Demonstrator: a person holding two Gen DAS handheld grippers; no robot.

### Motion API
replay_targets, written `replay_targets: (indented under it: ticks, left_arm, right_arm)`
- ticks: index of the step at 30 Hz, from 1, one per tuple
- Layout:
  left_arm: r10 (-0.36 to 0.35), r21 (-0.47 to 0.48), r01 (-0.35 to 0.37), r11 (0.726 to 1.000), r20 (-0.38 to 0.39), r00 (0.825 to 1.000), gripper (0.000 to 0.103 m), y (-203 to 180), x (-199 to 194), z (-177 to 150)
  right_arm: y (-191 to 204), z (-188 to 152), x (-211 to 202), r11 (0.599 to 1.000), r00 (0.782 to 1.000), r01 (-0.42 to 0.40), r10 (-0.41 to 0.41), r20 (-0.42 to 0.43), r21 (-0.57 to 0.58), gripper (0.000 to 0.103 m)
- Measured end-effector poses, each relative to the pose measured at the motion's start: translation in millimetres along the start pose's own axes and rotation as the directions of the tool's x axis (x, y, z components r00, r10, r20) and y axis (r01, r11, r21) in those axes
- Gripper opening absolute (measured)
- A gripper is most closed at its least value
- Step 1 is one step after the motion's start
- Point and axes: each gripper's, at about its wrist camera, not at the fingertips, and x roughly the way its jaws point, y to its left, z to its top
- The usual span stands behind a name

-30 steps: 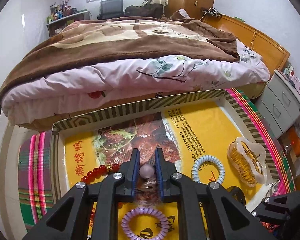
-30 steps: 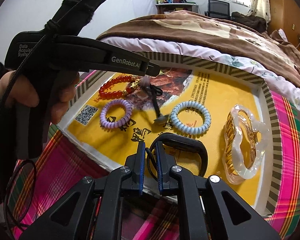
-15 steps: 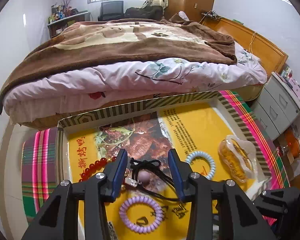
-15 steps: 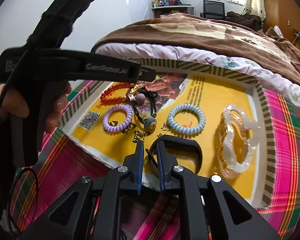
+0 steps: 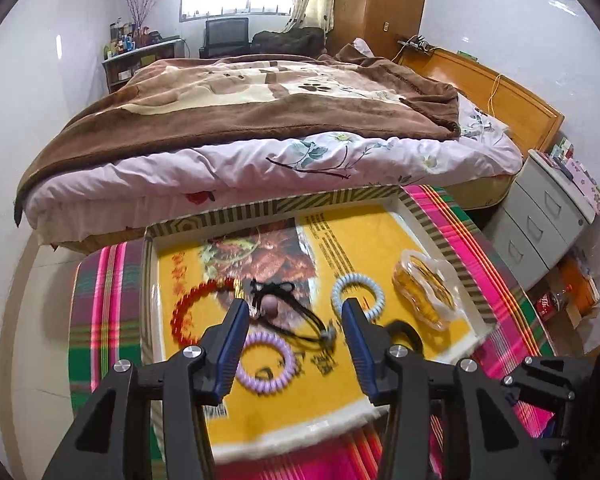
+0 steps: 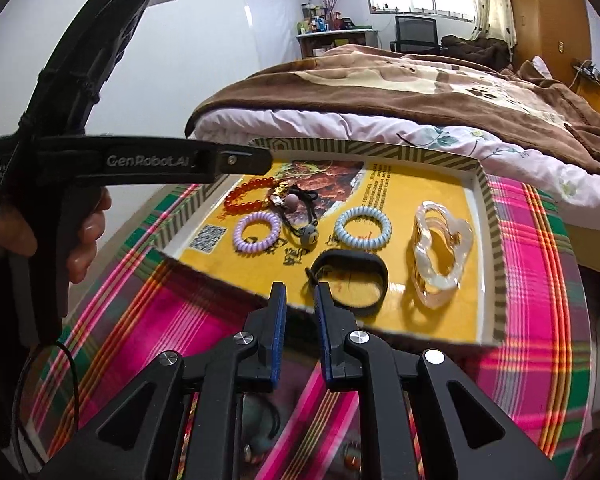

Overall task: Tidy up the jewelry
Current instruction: 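Grasp the black cord with teal bead using the right tool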

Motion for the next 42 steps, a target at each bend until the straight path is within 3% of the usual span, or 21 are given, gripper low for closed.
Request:
replay_targets:
  ticks: [2,6,15,25,35,42]
  left_arm:
    - [0.005,-0.006,-0.005,1.0,0.009,1.0,0.048,-1,-13,-10]
    - [-0.002,-0.032,0.003,0.999,0.037,0.999,0.06,-2,-39,-37]
    - [0.037,-0.059,-0.034,0.998,0.045,0.998,0.06,-4,-76,-101]
    - [0.046,-0.18,-0.044,0.983,0.008,0.999,0.061,16,-90,-165]
    - [0.048,-0.247,-0.05,0.968,-0.012,0.999,0.061,29,-89,-186]
    - [0.04,-0.25,-0.041,0.967,-0.009,0.999,0.061,27,-89,-186]
  right_arm:
    - [1,-7,-11,1.0,1.0,-0.012,0.012,0.011,0.003,0.016]
    - [0,-27,-28,1.0,1.0,-0.029,0.029,0.005,0.008,0.032]
    - [17,-70,-28,0.995,0.996,-0.059,0.054,-0.07,-0.076,0.033]
    - [42,-81,-1,0.976,0.99,-0.085,0.06,-0.125,-0.199,0.034]
    - [48,-79,17,0.964,0.987,-0.026,-0.018,-0.162,-0.266,0.034]
    - [34,-76,14,0.981,0.982,-0.006,-0.031,-0.185,-0.195,0.034]
